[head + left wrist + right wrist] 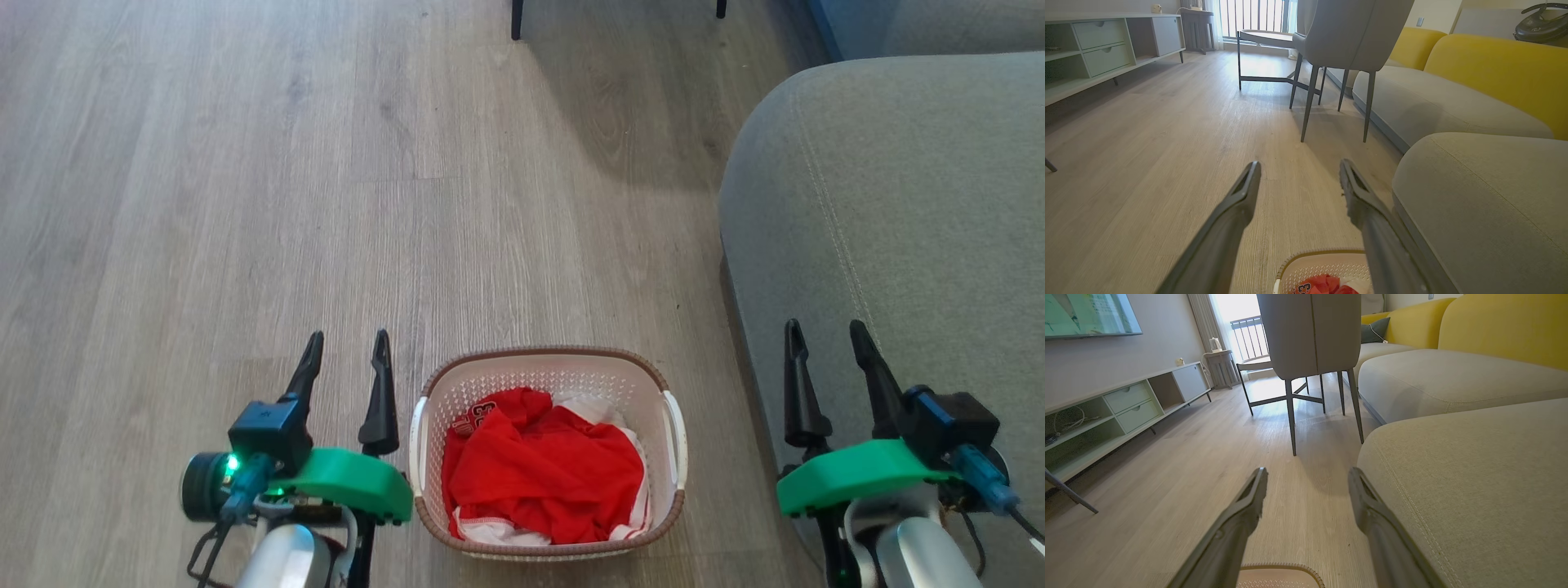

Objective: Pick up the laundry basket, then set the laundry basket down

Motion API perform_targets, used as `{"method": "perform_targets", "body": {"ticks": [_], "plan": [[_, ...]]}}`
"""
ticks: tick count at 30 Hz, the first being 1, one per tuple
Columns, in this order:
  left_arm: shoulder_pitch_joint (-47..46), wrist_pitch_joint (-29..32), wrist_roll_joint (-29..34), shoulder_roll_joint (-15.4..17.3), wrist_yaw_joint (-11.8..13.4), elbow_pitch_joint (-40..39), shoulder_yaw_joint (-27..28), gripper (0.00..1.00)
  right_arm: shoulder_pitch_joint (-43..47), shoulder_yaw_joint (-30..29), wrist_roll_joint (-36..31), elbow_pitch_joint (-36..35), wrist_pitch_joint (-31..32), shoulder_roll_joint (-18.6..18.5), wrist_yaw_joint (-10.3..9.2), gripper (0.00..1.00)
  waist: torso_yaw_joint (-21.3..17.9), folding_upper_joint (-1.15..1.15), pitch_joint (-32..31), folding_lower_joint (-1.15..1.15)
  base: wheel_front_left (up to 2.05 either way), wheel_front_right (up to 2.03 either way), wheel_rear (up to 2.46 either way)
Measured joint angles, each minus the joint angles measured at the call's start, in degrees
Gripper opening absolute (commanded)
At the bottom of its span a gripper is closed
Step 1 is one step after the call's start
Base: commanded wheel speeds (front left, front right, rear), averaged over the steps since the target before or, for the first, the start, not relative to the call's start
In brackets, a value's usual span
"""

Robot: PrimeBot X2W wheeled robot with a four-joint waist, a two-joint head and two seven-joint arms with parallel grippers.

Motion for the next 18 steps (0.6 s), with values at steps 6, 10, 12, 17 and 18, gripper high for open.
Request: {"method": "perform_targets", "body": {"ticks": [6,10,12,17,18], "plan": [[0.0,0.0,-0.2,0.0,0.0,0.1,0.1,1.0,0.0,0.0,0.0,0.0,0.0,0.0,0.0,1.0,-0.2,0.0,-0.2,0.0,0.0,0.0,0.0],[0.0,0.0,-1.7,0.0,-0.6,0.6,0.2,1.0,0.0,0.0,0.0,0.0,0.0,0.0,0.0,1.0,-0.1,0.0,-0.4,0.0,0.0,0.0,0.0],[0.0,0.0,-2.4,0.0,-0.8,1.1,0.1,0.0,0.0,0.0,0.0,0.5,0.1,0.0,0.0,0.0,0.0,0.0,-0.4,0.0,0.0,0.0,0.0],[2.7,0.3,-3.0,0.1,-0.8,4.7,-0.3,0.0,1.9,0.5,0.6,4.4,0.2,0.2,0.0,0.0,0.0,0.0,-0.5,0.0,0.0,0.0,0.0],[3.1,0.5,-3.7,0.1,-0.8,4.7,-0.3,0.0,2.2,0.5,1.3,4.5,0.4,0.2,0.0,0.0,0.0,0.0,-0.5,0.0,0.0,0.0,0.0]]}}
